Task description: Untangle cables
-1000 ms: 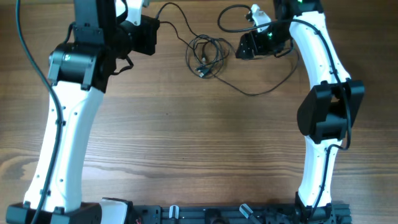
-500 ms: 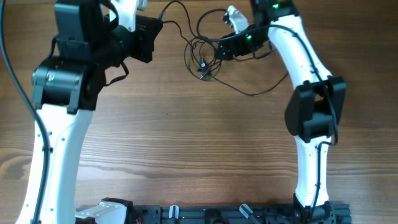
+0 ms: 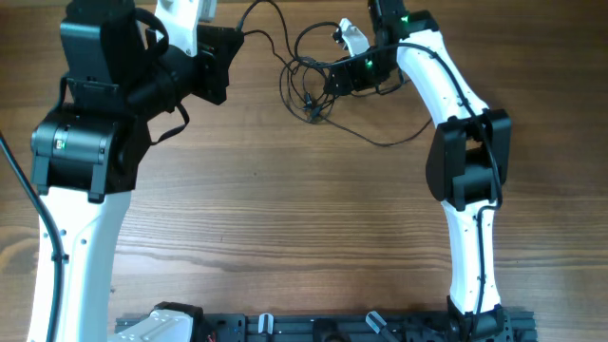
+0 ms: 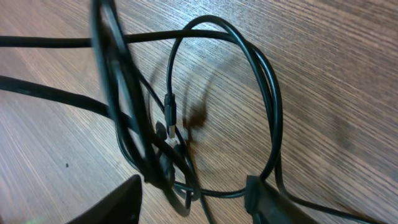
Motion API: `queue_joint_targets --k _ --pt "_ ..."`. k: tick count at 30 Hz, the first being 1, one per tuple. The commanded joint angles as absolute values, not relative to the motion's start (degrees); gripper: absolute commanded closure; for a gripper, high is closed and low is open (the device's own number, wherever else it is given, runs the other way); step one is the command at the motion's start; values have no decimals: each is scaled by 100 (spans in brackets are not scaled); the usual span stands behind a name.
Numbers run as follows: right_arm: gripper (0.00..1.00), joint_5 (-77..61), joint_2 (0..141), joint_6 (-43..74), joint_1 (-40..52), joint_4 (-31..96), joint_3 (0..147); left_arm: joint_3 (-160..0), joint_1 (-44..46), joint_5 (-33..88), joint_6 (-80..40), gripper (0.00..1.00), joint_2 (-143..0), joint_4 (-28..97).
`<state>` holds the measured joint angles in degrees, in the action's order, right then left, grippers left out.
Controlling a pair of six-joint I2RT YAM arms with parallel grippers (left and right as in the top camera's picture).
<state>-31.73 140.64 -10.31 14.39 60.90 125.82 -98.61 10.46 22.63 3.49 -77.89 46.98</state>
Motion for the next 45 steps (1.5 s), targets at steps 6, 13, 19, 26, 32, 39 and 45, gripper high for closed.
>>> queue_joint_targets --k 6,13,19,26,32,39,45 --pt "73 -3658 14232 -834 1599 5754 12591 -9902 1050 2403 248 96 -7649 4657" --pt "96 -3658 14232 -733 1623 5695 12591 -9902 1050 2401 248 96 -7649 4652" --pt "95 -3656 14230 -600 1623 5675 12591 -9902 1050 2397 250 96 -7649 4652" --pt "95 -3691 14127 -585 1498 5749 12654 -9902 1050 1828 305 96 -7738 4659" --pt "95 -3741 13445 -744 1192 5861 12654 -9902 1050 1791 408 96 -8103 4650" --pt "95 -3658 12571 -906 797 6167 12654 -9902 1050 1715 432 96 -8654 4567" --pt "95 -3566 12031 -1048 537 6479 12654 -9902 1048 1264 576 96 -9028 4499"
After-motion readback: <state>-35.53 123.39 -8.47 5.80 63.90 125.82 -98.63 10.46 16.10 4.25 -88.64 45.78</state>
